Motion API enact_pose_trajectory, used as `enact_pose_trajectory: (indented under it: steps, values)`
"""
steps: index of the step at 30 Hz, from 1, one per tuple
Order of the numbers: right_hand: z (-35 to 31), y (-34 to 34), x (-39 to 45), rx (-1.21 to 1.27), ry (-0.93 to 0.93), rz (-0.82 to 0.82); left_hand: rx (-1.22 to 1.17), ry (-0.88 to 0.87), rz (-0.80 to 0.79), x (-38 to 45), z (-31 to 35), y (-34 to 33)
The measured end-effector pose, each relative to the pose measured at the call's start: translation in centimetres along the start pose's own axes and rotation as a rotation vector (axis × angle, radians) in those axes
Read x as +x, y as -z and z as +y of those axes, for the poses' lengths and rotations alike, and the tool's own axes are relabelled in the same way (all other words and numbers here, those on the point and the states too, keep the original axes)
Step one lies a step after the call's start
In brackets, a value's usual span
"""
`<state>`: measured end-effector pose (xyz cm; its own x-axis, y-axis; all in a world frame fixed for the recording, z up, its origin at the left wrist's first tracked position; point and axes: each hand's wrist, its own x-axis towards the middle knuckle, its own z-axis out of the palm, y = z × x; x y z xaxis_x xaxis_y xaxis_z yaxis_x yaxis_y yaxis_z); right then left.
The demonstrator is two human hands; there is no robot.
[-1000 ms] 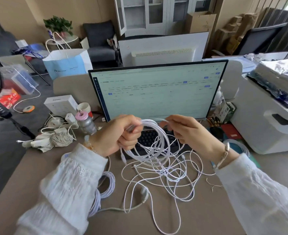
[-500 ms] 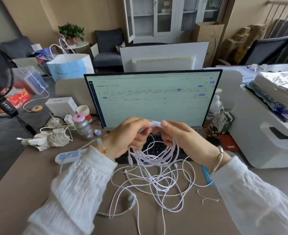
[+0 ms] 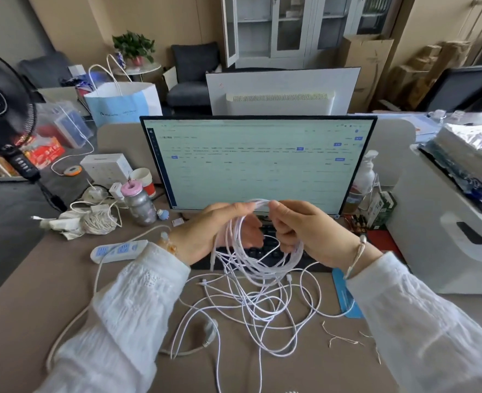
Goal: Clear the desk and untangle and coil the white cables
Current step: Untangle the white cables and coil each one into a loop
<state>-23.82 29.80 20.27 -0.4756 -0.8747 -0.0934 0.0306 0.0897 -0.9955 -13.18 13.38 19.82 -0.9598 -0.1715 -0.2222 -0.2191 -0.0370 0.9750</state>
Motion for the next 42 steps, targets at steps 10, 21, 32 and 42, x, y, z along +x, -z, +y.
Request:
enact_pose_trajectory:
  steps: [10, 21, 32, 42]
  values:
    - [3.0, -0.3, 1.7, -0.247, 0.093, 0.315, -0.705, 0.168, -0.057, 0.8, -0.7, -2.4]
    - [3.5, 1.8, 1.5, 0.103, -0.189, 0.077, -0.678, 0.263, -0.048, 0.9, -0.8, -1.1]
    - [3.1, 3.5, 3.5, 0.029, -0.196, -0.035, -0.572, 0.406, -0.122, 0.4, -1.0, -2.2]
    - [4.1, 4.1, 3.9, 0.175, -0.115, 0.092, -0.612, 0.396, -0.104, 0.7, -1.2, -2.4]
